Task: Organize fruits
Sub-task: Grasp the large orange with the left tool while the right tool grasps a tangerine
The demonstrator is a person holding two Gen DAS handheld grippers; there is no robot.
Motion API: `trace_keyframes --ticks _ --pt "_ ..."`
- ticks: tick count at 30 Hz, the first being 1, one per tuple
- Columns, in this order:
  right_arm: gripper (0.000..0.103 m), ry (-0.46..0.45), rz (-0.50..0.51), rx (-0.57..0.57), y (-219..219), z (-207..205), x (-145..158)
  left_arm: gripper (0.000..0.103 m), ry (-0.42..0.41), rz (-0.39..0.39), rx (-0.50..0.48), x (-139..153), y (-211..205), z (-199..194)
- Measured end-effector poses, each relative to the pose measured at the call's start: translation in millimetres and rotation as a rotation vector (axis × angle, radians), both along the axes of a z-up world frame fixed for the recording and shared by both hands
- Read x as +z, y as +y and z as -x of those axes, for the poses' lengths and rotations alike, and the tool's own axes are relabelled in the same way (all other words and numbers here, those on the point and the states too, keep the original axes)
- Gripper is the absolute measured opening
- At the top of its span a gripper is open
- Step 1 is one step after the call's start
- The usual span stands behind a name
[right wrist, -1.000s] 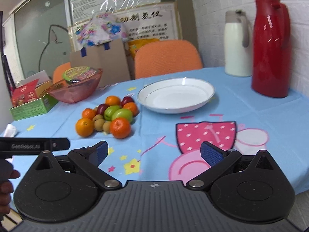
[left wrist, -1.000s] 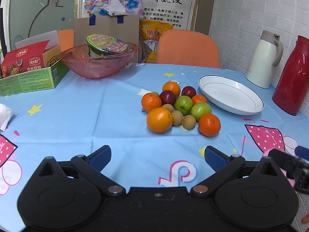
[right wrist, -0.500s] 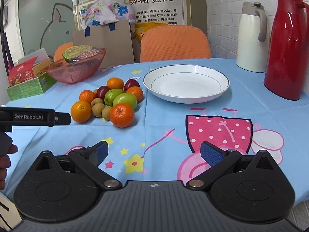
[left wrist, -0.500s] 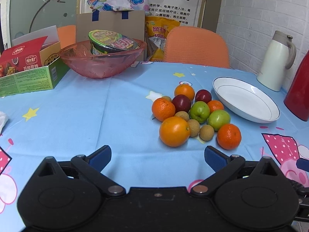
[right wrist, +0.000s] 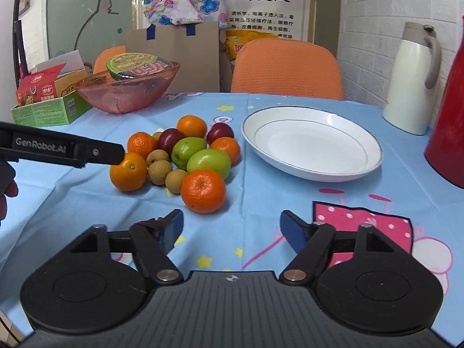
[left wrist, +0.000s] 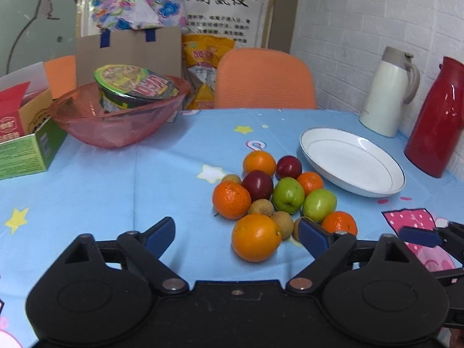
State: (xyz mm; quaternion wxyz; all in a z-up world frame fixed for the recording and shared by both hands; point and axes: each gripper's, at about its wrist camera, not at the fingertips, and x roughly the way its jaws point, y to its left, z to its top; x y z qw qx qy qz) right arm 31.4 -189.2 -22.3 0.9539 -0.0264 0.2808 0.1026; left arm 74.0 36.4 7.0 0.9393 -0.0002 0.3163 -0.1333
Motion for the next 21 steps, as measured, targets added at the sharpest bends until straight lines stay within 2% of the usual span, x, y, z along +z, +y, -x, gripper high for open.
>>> trace_keyframes --ticks 3,7,18,21 --pt "0.102 -0.001 -0.001 0.020 5 -7 -1 0.103 0.044 0.013 -0.059 -4 -4 -8" --pt "0.086 0.001 -0.012 0.046 8 -16 -1 0.102 0.096 0.016 -0.097 -12 -9 -18" --pt "0.086 -0.001 -0.040 0.101 14 -30 -6 0.102 0.151 0.049 -0.109 -17 -8 -35" --pt "0.083 0.008 -0.050 0.098 13 -32 -8 0.102 0.163 0.045 -0.113 -19 -9 -37"
